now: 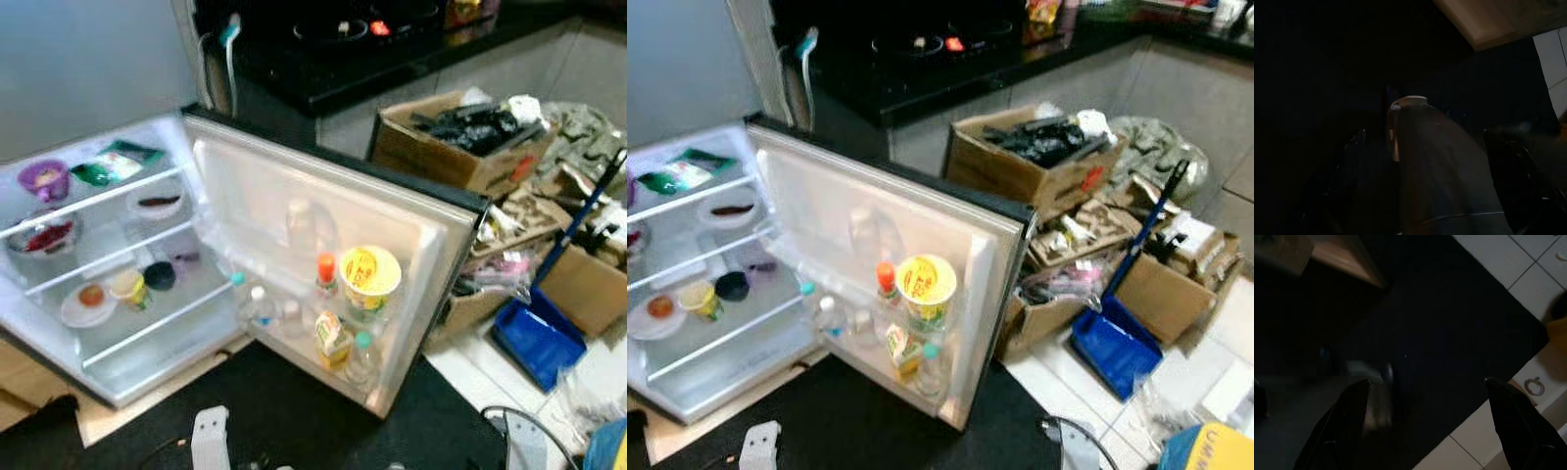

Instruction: Restocking fridge

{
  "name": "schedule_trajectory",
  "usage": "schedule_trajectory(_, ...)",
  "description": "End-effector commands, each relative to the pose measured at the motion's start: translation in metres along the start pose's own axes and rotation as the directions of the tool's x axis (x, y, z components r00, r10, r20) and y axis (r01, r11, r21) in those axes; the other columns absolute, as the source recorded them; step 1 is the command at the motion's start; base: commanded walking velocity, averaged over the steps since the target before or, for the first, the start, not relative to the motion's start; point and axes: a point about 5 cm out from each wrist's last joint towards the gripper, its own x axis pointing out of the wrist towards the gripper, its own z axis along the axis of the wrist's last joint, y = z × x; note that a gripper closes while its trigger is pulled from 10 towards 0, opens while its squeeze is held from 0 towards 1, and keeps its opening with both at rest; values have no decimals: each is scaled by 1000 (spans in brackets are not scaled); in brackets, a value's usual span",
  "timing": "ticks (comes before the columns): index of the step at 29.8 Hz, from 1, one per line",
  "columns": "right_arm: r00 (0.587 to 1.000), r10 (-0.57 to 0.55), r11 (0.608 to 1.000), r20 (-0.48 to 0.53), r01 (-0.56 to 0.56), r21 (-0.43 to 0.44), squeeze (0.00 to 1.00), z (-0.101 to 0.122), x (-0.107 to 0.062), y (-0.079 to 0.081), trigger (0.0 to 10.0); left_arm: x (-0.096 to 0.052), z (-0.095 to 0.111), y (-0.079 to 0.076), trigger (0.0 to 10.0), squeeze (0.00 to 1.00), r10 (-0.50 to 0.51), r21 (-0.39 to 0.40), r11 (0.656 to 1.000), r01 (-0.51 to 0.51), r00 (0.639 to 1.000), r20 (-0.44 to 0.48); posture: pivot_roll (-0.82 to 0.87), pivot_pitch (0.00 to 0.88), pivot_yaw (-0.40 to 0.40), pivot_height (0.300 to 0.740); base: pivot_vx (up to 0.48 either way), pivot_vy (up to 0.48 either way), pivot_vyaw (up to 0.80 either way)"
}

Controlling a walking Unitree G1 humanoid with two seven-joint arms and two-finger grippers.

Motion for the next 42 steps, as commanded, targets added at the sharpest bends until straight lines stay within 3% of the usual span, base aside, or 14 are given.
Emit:
schedule_trajectory(1, 1000, -8, 1000, -12, 8, 3, 0, -3, -1, -2, 10000, 0, -7, -4, 10000, 0, -13, -1, 1000, 13, 1000, -27, -51, 0, 1, 740, -435, 0, 0)
schedule_trajectory(14, 1000, -8, 1000, -12, 8, 1, 0, -3, -1, -2, 10000, 0, -7, -4, 10000, 0, -13, -2, 1000, 13, 1000, -26, -51, 0, 1, 740, -435, 0, 0)
schedule_trajectory(29, 998, -7, 1000, 61, 8, -16, 0, 17, 2, -2, 10000, 0, -7, -3, 10000, 0, -4, -36, 999, 3, 1000, -7, -52, 0, 0, 740, 0, -124, 0)
schedule_trajectory(42, 998, -7, 1000, 62, 8, -17, 0, 17, 2, -2, 10000, 0, -7, -3, 10000, 0, -4, -36, 999, 4, 1000, -7, -52, 0, 0, 740, 0, 0, 0)
